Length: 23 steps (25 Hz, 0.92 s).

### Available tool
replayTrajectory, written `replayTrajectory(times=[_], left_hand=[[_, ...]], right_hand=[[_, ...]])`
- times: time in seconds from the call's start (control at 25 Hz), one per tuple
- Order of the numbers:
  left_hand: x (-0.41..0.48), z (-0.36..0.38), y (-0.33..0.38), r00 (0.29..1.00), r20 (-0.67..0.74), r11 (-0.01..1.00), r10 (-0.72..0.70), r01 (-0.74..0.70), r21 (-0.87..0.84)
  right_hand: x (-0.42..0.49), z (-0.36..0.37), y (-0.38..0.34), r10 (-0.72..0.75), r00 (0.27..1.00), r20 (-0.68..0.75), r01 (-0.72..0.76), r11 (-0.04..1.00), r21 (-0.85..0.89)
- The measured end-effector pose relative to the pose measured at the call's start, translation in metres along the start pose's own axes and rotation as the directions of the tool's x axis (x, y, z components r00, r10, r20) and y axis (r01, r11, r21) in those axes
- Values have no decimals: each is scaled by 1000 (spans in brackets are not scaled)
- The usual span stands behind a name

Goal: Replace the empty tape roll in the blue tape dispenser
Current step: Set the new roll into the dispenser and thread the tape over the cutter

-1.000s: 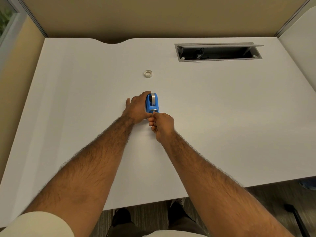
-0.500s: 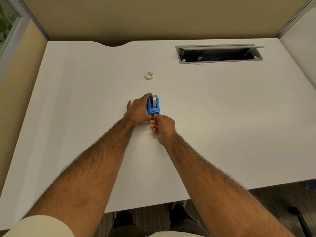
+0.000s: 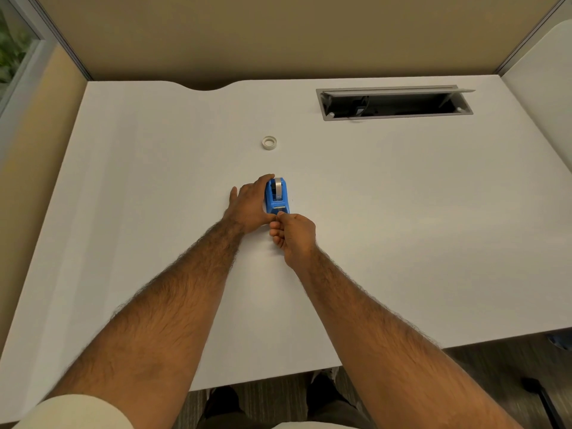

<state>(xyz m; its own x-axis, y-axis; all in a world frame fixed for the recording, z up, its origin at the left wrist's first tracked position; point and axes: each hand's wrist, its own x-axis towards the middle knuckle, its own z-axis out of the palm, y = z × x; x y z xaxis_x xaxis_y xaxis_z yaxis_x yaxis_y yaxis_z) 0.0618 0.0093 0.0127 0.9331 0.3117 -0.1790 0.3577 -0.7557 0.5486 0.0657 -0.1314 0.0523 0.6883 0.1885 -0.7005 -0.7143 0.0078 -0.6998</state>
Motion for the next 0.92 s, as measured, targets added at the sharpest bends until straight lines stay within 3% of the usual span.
replayTrajectory(times=[0.4, 0.92], left_hand=[[0, 0, 1, 1000, -3, 1000, -14, 14, -1], [-1, 2, 1, 1000, -1, 1000, 2, -2, -11]], right_hand=[[4, 1, 1, -65, 998, -1, 65, 994, 92], [6, -3, 4, -75, 997, 0, 75, 997, -13]])
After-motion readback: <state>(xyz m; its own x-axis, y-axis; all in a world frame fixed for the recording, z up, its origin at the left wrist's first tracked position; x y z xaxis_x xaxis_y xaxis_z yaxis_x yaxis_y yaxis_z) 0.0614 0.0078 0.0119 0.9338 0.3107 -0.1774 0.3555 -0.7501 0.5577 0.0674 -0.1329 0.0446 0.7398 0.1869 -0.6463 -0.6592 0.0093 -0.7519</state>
